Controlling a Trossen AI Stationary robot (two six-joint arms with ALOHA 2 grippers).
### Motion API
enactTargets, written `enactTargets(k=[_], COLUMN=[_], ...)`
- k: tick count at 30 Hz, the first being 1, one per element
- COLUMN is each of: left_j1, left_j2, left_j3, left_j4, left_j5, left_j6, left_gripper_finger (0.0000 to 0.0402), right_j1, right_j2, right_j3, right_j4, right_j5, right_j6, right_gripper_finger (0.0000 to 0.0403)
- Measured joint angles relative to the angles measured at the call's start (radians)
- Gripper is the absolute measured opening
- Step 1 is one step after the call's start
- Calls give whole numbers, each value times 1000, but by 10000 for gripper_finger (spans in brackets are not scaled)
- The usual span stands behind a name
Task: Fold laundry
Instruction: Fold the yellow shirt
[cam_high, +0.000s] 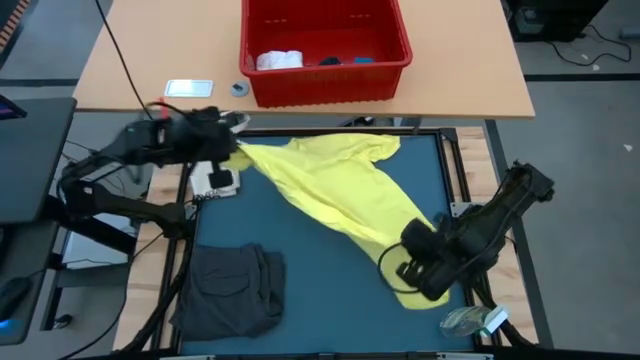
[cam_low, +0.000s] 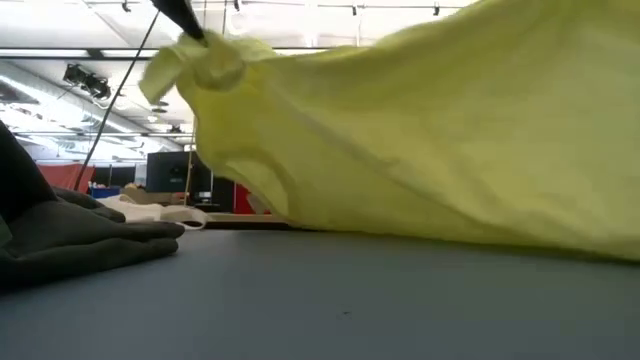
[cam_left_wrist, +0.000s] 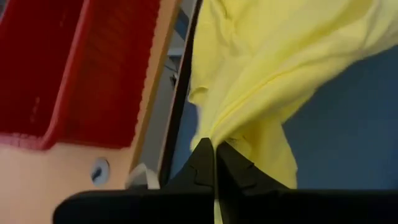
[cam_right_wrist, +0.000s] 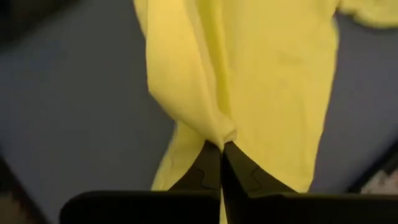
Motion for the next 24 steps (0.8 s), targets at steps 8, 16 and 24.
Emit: enactTargets(k=[8,16,24], left_j1=[-68,-158,-357], left_j2=[-17,-18,-8], left_j3=[217,388,405], left_j4=[-197,-261,-220], left_j5=[-53,-21,128], left_j6=[-267,-515,-603], left_gripper_finger=[0,0,0], right_j1=[-4,-22,-47], right_j2=[-140,-255,-341], right_j3=[28,106,225], right_j4=[2,0,-1], right_j5=[256,422,815], right_j6=[-103,-318,-533], right_gripper_finger=[2,2,2])
